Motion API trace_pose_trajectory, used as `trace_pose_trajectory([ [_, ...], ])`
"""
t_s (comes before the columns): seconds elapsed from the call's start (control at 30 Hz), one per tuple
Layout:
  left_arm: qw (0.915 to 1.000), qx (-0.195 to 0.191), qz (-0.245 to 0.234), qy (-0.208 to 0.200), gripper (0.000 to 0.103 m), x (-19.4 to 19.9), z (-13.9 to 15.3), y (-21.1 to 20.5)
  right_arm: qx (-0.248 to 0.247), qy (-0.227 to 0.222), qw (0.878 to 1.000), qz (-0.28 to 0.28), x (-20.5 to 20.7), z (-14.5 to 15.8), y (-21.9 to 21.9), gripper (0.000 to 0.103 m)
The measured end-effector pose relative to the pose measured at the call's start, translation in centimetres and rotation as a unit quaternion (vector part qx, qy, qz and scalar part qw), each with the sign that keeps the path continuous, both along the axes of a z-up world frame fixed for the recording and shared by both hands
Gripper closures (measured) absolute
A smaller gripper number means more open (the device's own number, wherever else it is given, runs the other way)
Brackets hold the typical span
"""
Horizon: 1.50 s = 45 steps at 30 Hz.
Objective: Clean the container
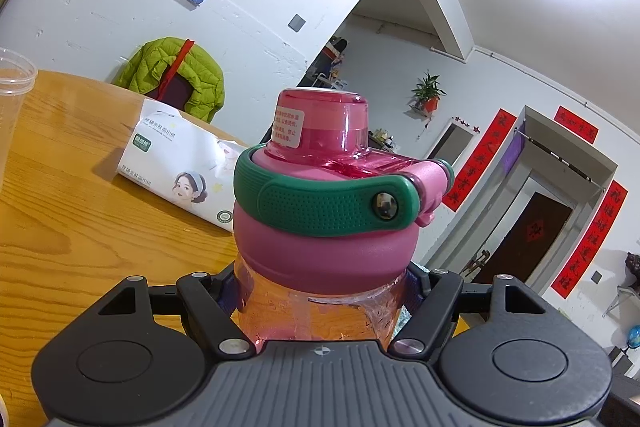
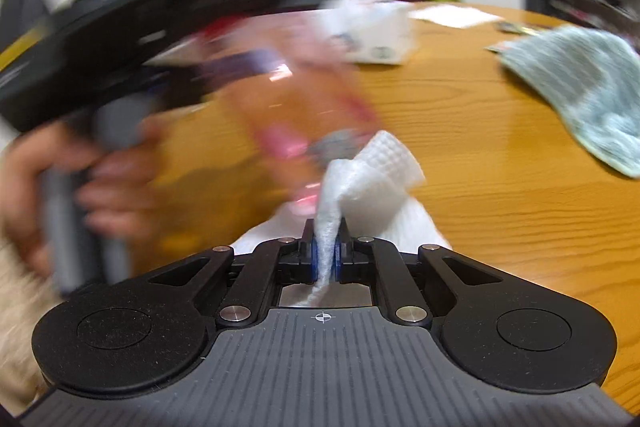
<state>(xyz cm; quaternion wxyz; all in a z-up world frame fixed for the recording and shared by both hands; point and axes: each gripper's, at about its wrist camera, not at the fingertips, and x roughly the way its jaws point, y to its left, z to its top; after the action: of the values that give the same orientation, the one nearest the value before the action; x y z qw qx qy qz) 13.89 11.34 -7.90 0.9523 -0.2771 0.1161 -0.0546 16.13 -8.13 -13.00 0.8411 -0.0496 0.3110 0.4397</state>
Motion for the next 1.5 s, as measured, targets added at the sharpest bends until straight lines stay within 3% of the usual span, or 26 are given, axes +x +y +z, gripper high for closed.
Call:
trace_pose_trajectory([
  [0.1, 1.0, 0.002, -0.001, 0.0, 0.031, 0.0, 0.0, 0.0, -0.019, -0.022, 0.998, 0.049, -2.0, 0.5, 1.4, 0.093],
  [0.2, 1.0, -0.002, -0.001, 0.002, 0.031, 0.1, 0.0, 0.1, -0.044, -0.036, 0.997, 0.053, -1.7, 0.4, 1.9, 0.093],
  [0.4, 1.0, 0.004, -0.003, 0.004, 0.031, 0.2, 0.0, 0.1, -0.034, 0.004, 0.999, -0.026, 3.3, 0.6, -0.8, 0.093],
  [0.5, 0.9999, 0.006, -0.002, 0.009, 0.031, 0.3, 0.0, 0.1, -0.04, -0.007, 0.995, -0.092, 5.0, 0.9, -2.5, 0.093],
  [0.63, 0.9999, 0.009, -0.004, 0.009, 0.031, 0.3, -0.1, 0.0, -0.009, 0.003, 0.992, -0.128, 6.5, 1.0, -4.1, 0.093],
  [0.83, 0.9997, 0.02, -0.01, 0.01, 0.031, 0.3, 0.1, -0.3, -0.004, 0.038, 0.998, -0.043, 4.8, 0.6, -2.7, 0.092],
  [0.93, 0.9993, 0.03, -0.016, 0.014, 0.031, 0.3, 0.3, -0.5, 0.009, 0.043, 0.999, 0.002, 1.2, 1.5, -2.8, 0.092],
  [1.07, 0.9956, 0.084, -0.031, 0.03, 0.031, 0.2, 1.4, -1.6, 0.006, -0.001, 0.999, -0.036, -0.1, 3.6, -5.1, 0.092],
  [1.17, 0.9872, 0.148, -0.041, 0.043, 0.031, 0.2, 2.2, -3.2, -0.017, -0.061, 0.993, -0.102, -0.2, 5.3, -7.3, 0.092],
  [1.23, 0.9796, 0.189, -0.048, 0.048, 0.031, 0.3, 2.6, -4.6, -0.015, -0.075, 0.988, -0.133, 0.3, 5.9, -8.7, 0.09],
  [1.4, 0.9559, 0.284, -0.056, 0.051, 0.031, 1.0, 2.8, -8.1, -0.006, -0.052, 0.985, -0.165, 3.3, 5.4, -9.8, 0.087],
  [1.5, 0.9477, 0.31, -0.05, 0.057, 0.031, 1.7, 2.8, -9.2, -0.017, -0.043, 0.983, -0.18, 5.5, 4.2, -8.7, 0.087],
])
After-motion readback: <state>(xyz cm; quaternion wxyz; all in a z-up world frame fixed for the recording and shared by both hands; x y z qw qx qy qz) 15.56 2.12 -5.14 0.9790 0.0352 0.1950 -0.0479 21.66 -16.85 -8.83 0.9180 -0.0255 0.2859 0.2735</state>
